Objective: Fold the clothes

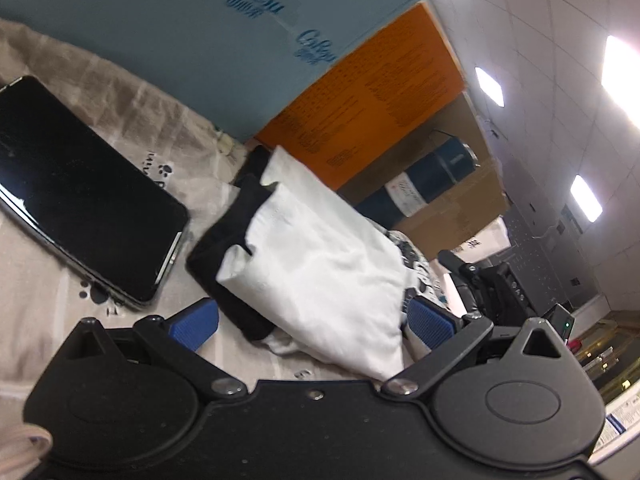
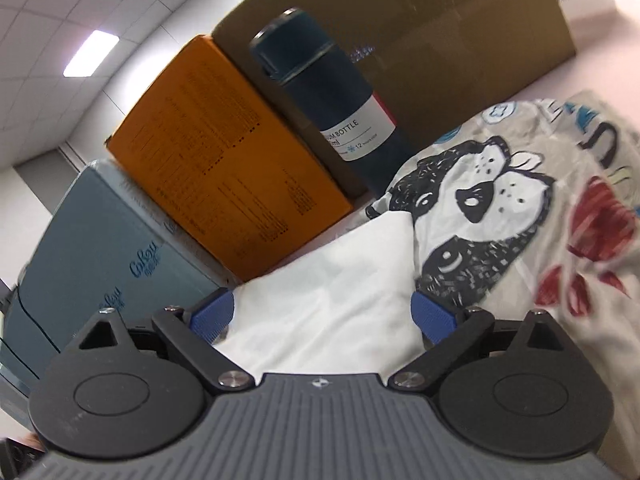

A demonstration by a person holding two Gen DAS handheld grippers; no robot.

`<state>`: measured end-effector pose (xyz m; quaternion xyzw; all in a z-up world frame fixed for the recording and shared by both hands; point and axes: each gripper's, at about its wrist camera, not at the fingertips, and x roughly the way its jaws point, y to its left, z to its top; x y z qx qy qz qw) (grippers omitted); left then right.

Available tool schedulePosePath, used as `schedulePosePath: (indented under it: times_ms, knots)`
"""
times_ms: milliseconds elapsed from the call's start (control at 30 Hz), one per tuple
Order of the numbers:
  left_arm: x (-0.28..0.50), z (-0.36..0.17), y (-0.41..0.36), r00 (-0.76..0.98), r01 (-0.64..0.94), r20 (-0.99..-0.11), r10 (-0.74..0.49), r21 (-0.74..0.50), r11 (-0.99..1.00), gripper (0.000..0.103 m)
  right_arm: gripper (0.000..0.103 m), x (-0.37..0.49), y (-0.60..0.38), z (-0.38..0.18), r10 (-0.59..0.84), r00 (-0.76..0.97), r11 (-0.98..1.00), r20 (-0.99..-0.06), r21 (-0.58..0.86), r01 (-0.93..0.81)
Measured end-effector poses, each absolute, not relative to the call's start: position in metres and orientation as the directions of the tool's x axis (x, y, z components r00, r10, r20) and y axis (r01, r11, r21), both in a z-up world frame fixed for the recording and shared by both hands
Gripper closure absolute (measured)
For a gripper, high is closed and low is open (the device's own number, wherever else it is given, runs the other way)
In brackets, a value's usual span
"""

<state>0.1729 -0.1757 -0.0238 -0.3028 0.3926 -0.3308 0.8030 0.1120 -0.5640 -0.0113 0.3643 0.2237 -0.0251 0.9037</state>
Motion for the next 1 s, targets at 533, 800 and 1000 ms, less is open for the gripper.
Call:
schedulePosePath:
  times_ms: [533, 800, 1000]
  knots:
    - [0.188, -0.033, -0.215, 0.533, 0.356, -0.471, -0.703, -0.629, 0.691, 0.004, 0.03, 0.181, -0.584, -0.046, 0.13, 0.882, 0.744, -0.454, 0.632, 0.216]
    - [0.184, -0.032, -0.224, 0.569, 0.387, -0.507, -0.647, -0.529, 0.755, 0.083, 0.088, 0.177, -0.556, -0.033, 0.035, 0.891, 0.839, -0.452, 0.498, 0.22]
    - [0.166, -0.012, -0.209, 0.583, 0.426, -0.446, -0.679, -0.544, 0.723, 0.089, 0.092, 0.154, -0.514, 0.005, 0.025, 0.932, 0.899, -0.362, 0.417, 0.138]
